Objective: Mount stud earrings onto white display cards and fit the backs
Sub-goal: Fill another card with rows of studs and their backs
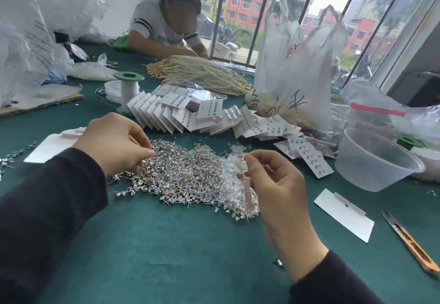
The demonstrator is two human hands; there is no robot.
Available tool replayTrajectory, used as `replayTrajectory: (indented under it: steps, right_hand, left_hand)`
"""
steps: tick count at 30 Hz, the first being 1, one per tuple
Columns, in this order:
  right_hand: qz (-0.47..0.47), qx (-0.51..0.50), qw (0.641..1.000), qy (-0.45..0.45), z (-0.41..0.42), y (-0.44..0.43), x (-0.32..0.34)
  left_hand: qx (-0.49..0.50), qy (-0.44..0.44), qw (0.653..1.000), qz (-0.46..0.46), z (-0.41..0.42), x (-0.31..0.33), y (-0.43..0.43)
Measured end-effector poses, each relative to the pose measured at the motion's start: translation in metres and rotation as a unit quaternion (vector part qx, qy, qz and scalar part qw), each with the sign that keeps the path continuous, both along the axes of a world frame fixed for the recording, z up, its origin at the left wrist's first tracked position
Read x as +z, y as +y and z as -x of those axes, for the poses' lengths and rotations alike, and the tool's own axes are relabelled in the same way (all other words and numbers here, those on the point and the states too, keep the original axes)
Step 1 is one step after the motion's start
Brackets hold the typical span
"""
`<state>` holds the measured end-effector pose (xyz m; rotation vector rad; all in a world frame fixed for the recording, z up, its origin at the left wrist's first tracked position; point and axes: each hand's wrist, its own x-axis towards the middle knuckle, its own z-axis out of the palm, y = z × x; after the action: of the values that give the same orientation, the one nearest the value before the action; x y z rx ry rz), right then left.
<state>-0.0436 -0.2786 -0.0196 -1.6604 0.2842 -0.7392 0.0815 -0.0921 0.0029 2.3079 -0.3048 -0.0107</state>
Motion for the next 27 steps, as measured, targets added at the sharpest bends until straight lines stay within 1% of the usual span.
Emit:
replayTrajectory:
  steps: [3, 5, 7, 9, 13, 15, 18, 22, 24, 27]
  right_hand:
    - [-0.127, 0.057, 0.990, 0.015, 0.000, -0.001, 0.001]
    - [-0.211, 0.105, 0.972, 0.018, 0.000, -0.002, 0.003]
    - [-0.289, 0.149, 0.946, 0.023, 0.001, -0.004, 0.003]
    - [-0.364, 0.190, 0.911, 0.033, 0.002, -0.008, 0.004]
    - [-0.457, 0.237, 0.856, 0.042, 0.003, -0.008, 0.004]
    - [-0.482, 0.241, 0.841, 0.044, 0.004, -0.007, 0.003]
    - [-0.488, 0.249, 0.835, 0.053, 0.004, -0.008, 0.002]
    - [-0.498, 0.258, 0.826, 0.058, 0.004, -0.008, 0.003]
    - [-0.492, 0.267, 0.826, 0.066, 0.004, -0.007, 0.003]
    - [-0.468, 0.279, 0.834, 0.086, 0.003, -0.006, 0.003]
  left_hand:
    - [0.006, -0.010, 1.000, 0.022, -0.003, -0.003, 0.000]
    - [0.008, -0.009, 0.999, 0.041, -0.004, -0.004, 0.000]
    - [0.008, -0.004, 0.998, 0.058, -0.004, -0.005, 0.000]
    - [0.009, -0.010, 0.998, 0.065, -0.005, -0.005, -0.001]
    - [0.003, 0.004, 0.996, 0.089, -0.007, -0.006, 0.000]
    - [-0.001, 0.012, 0.995, 0.104, -0.008, -0.008, -0.001]
    - [-0.026, 0.011, 0.990, 0.139, -0.006, -0.006, -0.003]
    - [-0.148, 0.047, 0.956, 0.251, 0.015, 0.002, -0.016]
    - [-0.213, 0.050, 0.936, 0.274, 0.030, 0.001, -0.025]
    - [-0.278, 0.051, 0.921, 0.270, 0.048, -0.003, -0.037]
